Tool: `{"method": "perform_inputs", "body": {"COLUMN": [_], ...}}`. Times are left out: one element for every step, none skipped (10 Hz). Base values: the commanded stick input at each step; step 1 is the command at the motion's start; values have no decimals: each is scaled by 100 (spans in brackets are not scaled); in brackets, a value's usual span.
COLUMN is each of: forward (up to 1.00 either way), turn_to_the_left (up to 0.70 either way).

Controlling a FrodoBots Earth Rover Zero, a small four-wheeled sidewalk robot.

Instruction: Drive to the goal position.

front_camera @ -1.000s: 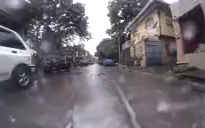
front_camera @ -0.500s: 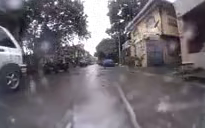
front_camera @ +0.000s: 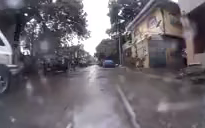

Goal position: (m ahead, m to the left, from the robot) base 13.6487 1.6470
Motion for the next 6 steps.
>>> {"method": "perform_inputs", "body": {"forward": [90,100,100,100,100,100], "turn_to_the_left": [0,0,0,0,0,0]}}
